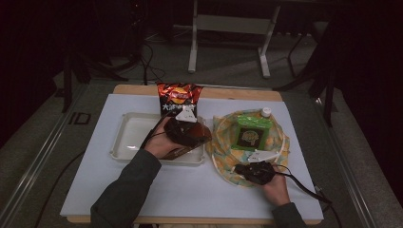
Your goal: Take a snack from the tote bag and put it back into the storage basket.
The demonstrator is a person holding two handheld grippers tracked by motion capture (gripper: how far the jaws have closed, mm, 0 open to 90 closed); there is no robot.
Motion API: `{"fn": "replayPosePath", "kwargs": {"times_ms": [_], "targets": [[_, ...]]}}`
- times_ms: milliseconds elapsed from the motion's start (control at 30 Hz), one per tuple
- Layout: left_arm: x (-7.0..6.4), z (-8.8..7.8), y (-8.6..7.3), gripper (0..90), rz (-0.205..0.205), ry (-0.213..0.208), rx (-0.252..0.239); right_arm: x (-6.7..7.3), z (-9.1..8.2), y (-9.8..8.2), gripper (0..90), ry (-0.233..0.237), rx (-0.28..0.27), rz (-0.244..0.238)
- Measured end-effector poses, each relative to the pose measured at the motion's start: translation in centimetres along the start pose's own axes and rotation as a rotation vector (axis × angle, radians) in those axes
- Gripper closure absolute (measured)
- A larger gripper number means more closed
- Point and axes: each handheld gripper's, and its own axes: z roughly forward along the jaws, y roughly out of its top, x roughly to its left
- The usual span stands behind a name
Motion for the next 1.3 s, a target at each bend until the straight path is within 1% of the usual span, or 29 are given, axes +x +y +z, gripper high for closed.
{"fn": "replayPosePath", "kwargs": {"times_ms": [267,367,400,433,667,833,867,900,1100,1300], "targets": [[-0.1,-0.1,-0.1,36.0,0.011,-0.013,0.020,0.0,0.0,0.0,83.5,0.000,0.000,0.000],[-0.3,-0.2,-0.4,35.4,0.019,-0.027,0.034,0.0,0.0,0.0,83.5,0.000,0.000,0.001],[-0.3,-0.2,-0.5,35.2,0.016,-0.029,0.036,0.0,0.0,0.0,83.5,0.000,0.000,0.000],[-0.3,-0.2,-0.5,35.0,0.022,-0.029,0.045,0.0,0.0,0.0,83.5,0.000,0.000,-0.001],[-0.1,-0.3,-1.4,33.9,0.017,-0.032,0.070,0.0,0.0,0.0,83.5,-0.001,0.000,0.001],[-0.1,0.0,-2.1,33.0,0.020,-0.035,0.106,0.0,0.0,0.0,83.5,-0.001,0.000,0.001],[-0.1,0.0,-2.1,32.8,0.020,-0.035,0.106,0.0,0.0,0.0,83.5,-0.001,0.000,0.001],[-0.1,0.1,-2.3,32.8,0.015,-0.044,0.116,0.0,0.0,0.0,83.5,0.000,0.000,0.001],[-0.4,0.6,-2.7,32.2,0.013,-0.058,0.136,0.0,0.0,0.0,83.5,0.000,0.000,0.001],[-0.6,1.2,-3.0,32.0,0.012,-0.063,0.158,0.0,0.0,0.0,83.5,-0.001,0.000,0.001]]}}
